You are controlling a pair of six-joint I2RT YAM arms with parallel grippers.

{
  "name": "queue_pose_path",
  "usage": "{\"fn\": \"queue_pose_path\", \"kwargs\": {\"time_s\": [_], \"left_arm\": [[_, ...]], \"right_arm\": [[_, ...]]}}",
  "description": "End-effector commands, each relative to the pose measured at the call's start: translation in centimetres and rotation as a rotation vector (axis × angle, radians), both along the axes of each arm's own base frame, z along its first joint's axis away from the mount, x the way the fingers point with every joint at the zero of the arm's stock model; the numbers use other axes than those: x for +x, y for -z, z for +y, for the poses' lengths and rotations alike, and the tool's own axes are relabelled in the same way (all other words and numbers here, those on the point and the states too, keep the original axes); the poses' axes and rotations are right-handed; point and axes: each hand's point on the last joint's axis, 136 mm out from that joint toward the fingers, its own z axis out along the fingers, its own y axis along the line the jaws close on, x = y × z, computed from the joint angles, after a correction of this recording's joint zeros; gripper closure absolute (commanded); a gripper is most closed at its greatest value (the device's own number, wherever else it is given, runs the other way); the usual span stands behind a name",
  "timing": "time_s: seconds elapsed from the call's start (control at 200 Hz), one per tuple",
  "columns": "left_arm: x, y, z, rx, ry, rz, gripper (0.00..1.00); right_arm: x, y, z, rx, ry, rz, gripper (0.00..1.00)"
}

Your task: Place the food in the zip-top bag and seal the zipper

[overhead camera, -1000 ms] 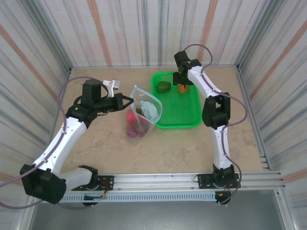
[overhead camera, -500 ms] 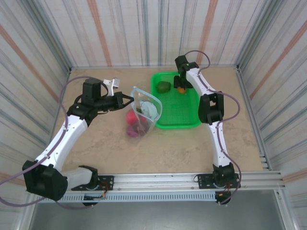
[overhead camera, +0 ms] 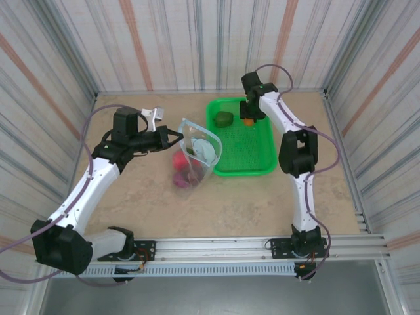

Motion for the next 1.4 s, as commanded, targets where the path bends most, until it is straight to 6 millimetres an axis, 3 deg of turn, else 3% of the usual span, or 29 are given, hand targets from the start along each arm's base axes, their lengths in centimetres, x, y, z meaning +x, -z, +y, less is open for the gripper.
{"fn": "queue_pose_path", "kwargs": {"time_s": [0.0, 0.11, 0.135, 0.27, 0.351, 0.456, 0.596, 1.082, 1.307, 1.398], "left_arm": [[-1.0, -0.8, -0.8, -0.012, 0.042, -0.03, 1.0], [-2.0, -1.1, -1.8, 0.011, 0.078, -0.032, 1.0], [-2.1, -1.2, -1.9, 0.015, 0.081, -0.032, 1.0], [-2.6, -1.5, -2.2, 0.015, 0.09, -0.028, 1.0], [-2.7, -1.6, -2.1, 0.019, 0.088, -0.023, 1.0], [-2.8, -1.6, -2.0, 0.021, 0.082, -0.016, 1.0], [-2.8, -1.7, -2.1, 0.015, 0.082, -0.012, 1.0], [-2.5, -2.9, -2.2, 0.004, 0.076, -0.026, 1.0], [-2.7, -3.3, -2.2, 0.001, 0.082, -0.035, 1.0], [-2.6, -3.2, -2.1, 0.009, 0.078, -0.04, 1.0]], "right_arm": [[-2.2, -8.9, 2.5, 0.127, -0.056, -0.173, 0.49], [-5.8, -13.2, 5.2, 0.268, -0.164, -0.242, 0.49], [-6.9, -13.2, 5.8, 0.304, -0.189, -0.231, 0.49], [-11.7, -17.8, 8.7, 0.498, -0.306, -0.305, 0.52], [-14.5, -19.3, 10.5, 0.594, -0.382, -0.317, 0.53], [-17.9, -19.7, 12.6, 0.687, -0.475, -0.285, 0.53], [-20.6, -17.7, 14.8, 0.685, -0.557, -0.211, 0.53], [-23.5, -10.0, 20.6, 0.593, -0.697, 0.016, 0.52], [-22.2, -6.1, 20.9, 0.453, -0.638, 0.065, 0.5], [-21.6, -5.5, 20.7, 0.389, -0.614, 0.057, 0.35]]}}
